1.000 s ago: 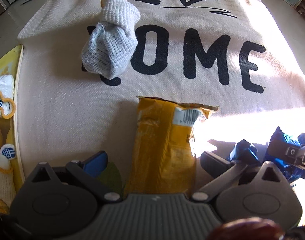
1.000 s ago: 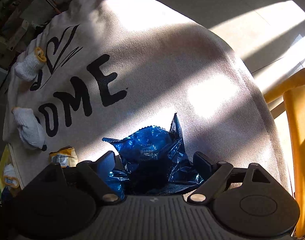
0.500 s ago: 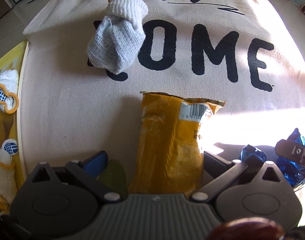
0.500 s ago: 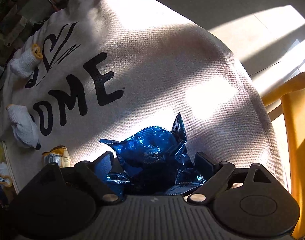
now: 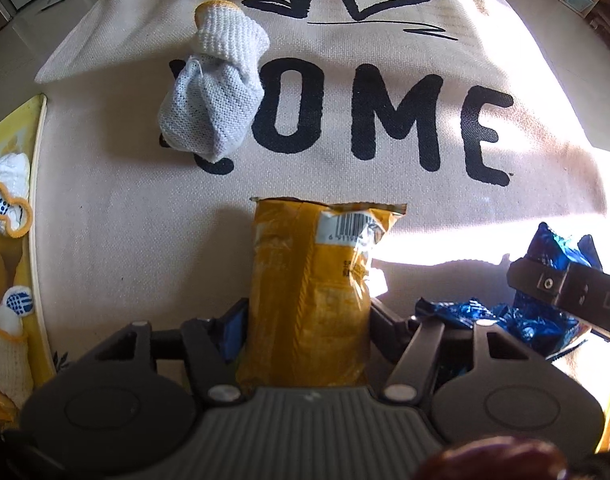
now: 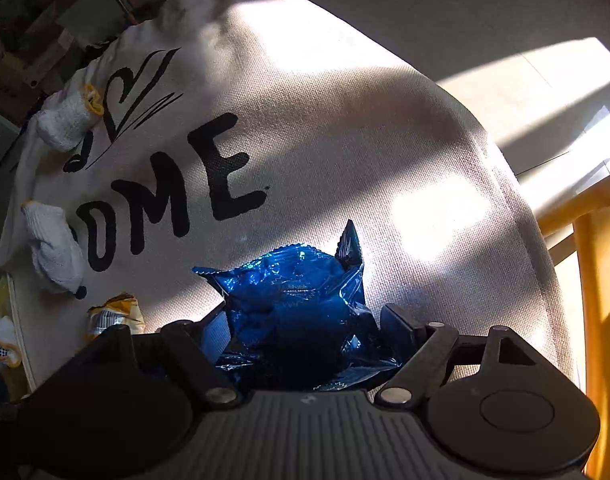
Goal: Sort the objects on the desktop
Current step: 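Close right tool on blue foil packet while left tool grips yellow packet, then lift both held packets and carry them toward the yellow tray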
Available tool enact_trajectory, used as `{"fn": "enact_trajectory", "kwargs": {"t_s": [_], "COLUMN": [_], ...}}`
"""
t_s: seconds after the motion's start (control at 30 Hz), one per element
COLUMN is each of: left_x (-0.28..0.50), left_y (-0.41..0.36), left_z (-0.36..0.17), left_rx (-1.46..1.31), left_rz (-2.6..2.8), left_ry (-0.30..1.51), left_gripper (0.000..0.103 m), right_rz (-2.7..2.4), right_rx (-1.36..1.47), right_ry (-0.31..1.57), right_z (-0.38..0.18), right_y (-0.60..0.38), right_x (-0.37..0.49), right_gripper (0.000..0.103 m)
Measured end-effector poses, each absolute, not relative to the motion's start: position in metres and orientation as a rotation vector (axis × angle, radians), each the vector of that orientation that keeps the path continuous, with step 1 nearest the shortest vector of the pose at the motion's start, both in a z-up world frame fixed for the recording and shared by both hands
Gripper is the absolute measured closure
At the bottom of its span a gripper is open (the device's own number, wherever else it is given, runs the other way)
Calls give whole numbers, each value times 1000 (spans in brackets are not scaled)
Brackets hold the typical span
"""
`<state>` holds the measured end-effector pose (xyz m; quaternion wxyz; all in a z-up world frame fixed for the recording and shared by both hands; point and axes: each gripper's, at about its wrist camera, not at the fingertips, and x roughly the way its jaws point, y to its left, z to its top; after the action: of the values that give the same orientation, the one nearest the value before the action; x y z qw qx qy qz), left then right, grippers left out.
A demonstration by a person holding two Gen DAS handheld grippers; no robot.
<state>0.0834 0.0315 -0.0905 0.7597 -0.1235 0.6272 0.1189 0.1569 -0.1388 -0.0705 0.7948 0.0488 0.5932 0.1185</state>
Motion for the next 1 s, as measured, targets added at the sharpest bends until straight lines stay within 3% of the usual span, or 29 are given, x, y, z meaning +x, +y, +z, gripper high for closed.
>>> {"fn": "enact_trajectory", "kwargs": {"t_s": [0.4, 1.0], "left_x": [85, 55], "left_y": [44, 59], "left_z": [-50, 2], "left_rx": [-283, -317], "left_rz": [242, 272], "left_ry": [1264, 1151], "left_gripper": [42, 42], "right_rz": [357, 419], "right_rx": [127, 128], "right_ry": [1081, 1067], "right_z": [-36, -8], "right_y": [-128, -110], "right_x": [159, 137], "right_gripper": [24, 24]}}
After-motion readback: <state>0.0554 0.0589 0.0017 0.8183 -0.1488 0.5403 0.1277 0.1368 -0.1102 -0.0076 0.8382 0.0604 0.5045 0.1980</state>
